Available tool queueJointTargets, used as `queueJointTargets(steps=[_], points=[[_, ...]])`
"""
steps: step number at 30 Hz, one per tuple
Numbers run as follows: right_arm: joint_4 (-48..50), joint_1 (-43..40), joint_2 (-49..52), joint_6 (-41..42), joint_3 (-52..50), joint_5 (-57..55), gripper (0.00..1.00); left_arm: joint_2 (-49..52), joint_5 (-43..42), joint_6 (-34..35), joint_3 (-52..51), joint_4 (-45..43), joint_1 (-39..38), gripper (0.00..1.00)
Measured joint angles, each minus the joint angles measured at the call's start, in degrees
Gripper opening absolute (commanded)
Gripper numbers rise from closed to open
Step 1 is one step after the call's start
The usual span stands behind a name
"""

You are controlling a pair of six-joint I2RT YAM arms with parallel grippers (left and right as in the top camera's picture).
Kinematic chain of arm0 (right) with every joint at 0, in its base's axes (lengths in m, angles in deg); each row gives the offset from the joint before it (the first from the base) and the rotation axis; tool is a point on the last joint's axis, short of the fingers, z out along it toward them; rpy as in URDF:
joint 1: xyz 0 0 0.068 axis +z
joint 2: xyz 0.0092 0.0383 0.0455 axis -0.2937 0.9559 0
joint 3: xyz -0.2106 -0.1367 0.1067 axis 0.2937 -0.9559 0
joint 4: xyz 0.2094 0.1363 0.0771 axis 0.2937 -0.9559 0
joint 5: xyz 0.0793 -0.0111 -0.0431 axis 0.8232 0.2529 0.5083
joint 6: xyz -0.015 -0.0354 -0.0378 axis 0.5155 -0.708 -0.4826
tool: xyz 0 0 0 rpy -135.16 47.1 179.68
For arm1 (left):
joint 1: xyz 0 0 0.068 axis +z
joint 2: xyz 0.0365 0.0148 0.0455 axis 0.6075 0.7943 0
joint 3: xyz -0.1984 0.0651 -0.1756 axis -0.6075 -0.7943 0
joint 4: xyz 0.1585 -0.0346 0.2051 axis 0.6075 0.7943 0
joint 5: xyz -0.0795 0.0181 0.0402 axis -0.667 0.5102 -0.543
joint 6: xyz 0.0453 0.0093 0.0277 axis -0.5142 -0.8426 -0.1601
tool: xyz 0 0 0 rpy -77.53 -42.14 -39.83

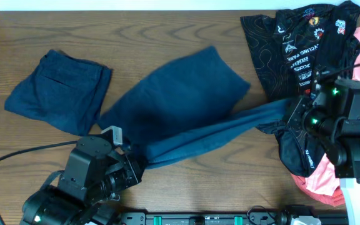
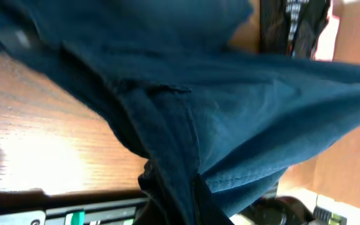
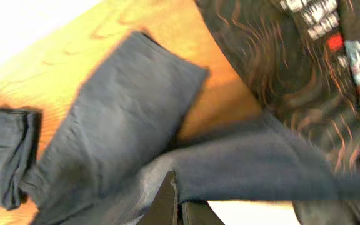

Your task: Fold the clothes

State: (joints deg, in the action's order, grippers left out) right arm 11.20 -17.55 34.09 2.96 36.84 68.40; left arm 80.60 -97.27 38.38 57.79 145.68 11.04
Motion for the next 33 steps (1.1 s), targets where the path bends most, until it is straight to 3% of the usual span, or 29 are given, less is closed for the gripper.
queueJointTargets(steps=[9, 17, 23, 29, 30, 31, 33], points=[[19.3, 4.3, 12.5, -6.5, 2.8, 4.5, 0.01, 3.7, 14.8, 8.3, 0.0, -7.2, -0.1, 0.06], [39.0, 11.7, 28.3, -7.9, 2.8, 4.3, 0.01, 13.8, 28.3, 18.9, 0.0, -8.9, 1.6, 0.06], [50.1, 15.8, 38.8, -8.2, 2.9, 2.6, 0.01, 24.7, 31.4, 20.5, -0.1, -13.2, 9.5, 0.06], [60.1, 18.1, 47.3, -8.2, 3.0, 2.4, 0.01, 36.6, 30.8, 17.7, -0.1, -19.6, 17.7, 0.08], [60.8, 18.3, 48.2, -8.1, 3.0, 2.4, 0.04, 38.5, 30.3, 17.2, -0.1, -20.2, 18.9, 0.14], [61.6, 18.7, 49.4, -7.8, 3.0, 2.5, 0.13, 40.2, 29.9, 16.6, -0.1, -20.6, 19.9, 0.22], [62.4, 18.9, 51.3, -6.9, 3.0, 1.9, 0.73, 43.6, 29.6, 16.2, -0.1, -20.7, 22.5, 0.37]])
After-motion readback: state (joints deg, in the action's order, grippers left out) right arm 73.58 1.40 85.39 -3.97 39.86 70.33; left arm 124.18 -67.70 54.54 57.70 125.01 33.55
